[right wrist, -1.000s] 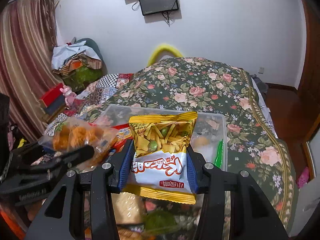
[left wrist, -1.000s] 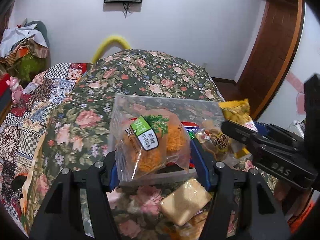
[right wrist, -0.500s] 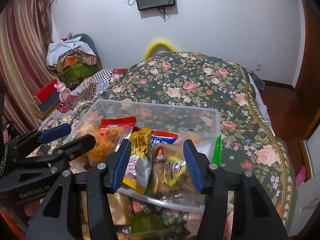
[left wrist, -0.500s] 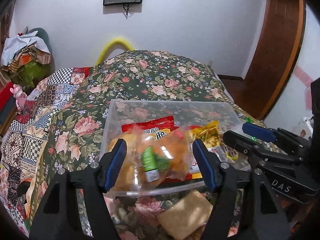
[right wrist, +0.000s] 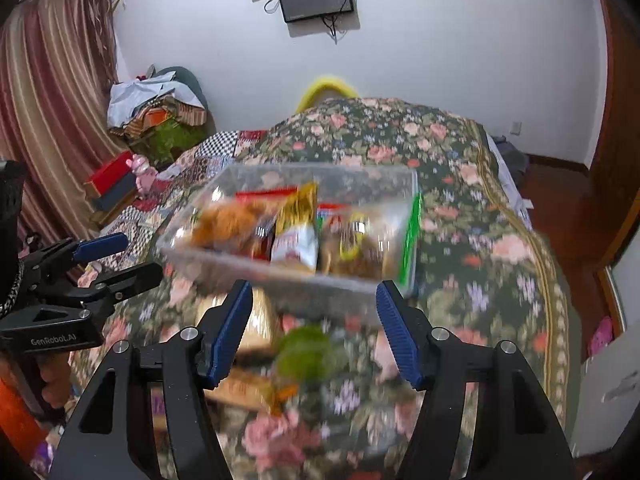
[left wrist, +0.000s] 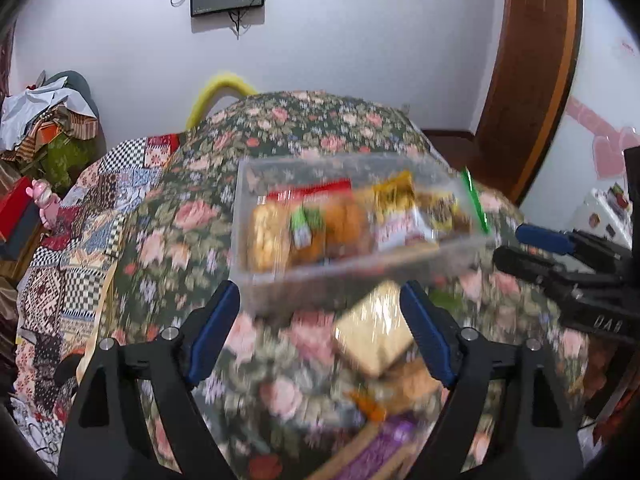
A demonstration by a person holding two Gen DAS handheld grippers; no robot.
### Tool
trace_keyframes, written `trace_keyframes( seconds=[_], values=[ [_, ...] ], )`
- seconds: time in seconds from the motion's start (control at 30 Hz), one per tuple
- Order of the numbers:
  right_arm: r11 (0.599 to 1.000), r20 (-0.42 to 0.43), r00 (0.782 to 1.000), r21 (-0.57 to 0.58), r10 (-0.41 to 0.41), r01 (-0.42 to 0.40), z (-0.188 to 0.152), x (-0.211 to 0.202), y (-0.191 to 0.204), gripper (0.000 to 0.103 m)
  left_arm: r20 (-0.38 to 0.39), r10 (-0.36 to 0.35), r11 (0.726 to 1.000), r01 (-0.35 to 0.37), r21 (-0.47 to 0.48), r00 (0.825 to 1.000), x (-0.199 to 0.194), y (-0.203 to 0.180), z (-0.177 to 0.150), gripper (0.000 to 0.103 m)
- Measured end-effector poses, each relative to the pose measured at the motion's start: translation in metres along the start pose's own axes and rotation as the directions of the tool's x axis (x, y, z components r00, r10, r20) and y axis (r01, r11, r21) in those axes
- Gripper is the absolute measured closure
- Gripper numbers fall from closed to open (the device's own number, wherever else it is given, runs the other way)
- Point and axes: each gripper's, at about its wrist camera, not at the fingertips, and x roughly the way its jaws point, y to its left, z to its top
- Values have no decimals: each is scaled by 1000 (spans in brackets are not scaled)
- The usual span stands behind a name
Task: Organize snacks
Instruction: 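Grasp purple-labelled roll pack with left tool while right grasps cracker pack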
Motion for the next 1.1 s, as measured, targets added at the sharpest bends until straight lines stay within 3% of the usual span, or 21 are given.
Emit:
trace_keyframes(
  seconds=[0.23,0.47,0.63,0.77,0.87,0.93,1.0,1.1],
  values=[
    [998,-66,997,45,34,-31,-37,-3,0,42,-105,-17,1000,16,-8,994,-2,6,-52,20],
    [998,-129,991,45,42,-36,-65,-2,6,42,-223,-57,998,53,-25,973,10,-1,-104,20],
    [998,-155,986,11,63,-62,-68,3,19,42,-212,-73,997,74,-7,974,4,-11,-114,20],
    [996,-153,985,-13,81,-84,-61,11,33,42,-208,-33,997,48,67,978,4,-20,-122,20],
    [995,-155,983,-26,96,-101,-58,20,42,42,-211,-38,998,46,34,977,7,-10,-125,21],
    [993,-169,980,-32,103,-110,-57,30,47,42,-206,-46,999,43,-18,977,7,2,-125,31],
    [993,-184,978,-39,98,-107,-58,39,52,42,-208,-28,998,15,-66,978,8,16,-125,47],
    [994,-212,974,-51,80,-93,-61,50,56,42,-204,-10,994,-13,-109,979,9,32,-123,56]
  ],
)
